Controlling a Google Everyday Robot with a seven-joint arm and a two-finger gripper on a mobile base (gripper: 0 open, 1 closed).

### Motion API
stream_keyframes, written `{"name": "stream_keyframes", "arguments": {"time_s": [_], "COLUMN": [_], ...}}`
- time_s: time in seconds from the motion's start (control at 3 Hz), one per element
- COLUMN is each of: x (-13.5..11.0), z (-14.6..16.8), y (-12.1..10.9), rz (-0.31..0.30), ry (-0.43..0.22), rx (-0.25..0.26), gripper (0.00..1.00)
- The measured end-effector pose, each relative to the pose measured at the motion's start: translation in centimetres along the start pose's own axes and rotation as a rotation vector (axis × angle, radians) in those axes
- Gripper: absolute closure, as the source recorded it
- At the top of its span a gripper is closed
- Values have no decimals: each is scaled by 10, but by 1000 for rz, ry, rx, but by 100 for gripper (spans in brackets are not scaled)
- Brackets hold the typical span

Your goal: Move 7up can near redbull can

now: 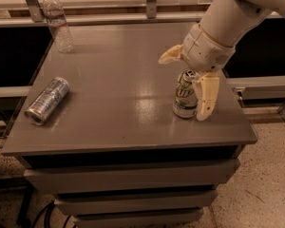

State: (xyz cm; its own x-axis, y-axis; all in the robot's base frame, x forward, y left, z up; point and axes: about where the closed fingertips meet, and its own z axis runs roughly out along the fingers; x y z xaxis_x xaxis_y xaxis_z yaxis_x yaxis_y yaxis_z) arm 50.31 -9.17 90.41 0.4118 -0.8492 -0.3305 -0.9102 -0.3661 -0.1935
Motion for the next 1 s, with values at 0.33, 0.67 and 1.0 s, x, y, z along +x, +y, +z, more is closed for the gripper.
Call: {"name": "stream_keyframes", "arguments": {"time_s": [0.33, 0.67, 1.0], "x": [12, 23, 33], "z": [4, 8, 9], "y": [-6, -10, -11], "rz": [21, 41, 60], "ry": [2, 6, 8], "rx": [-5, -10, -10], "gripper": [0, 0, 0]}}
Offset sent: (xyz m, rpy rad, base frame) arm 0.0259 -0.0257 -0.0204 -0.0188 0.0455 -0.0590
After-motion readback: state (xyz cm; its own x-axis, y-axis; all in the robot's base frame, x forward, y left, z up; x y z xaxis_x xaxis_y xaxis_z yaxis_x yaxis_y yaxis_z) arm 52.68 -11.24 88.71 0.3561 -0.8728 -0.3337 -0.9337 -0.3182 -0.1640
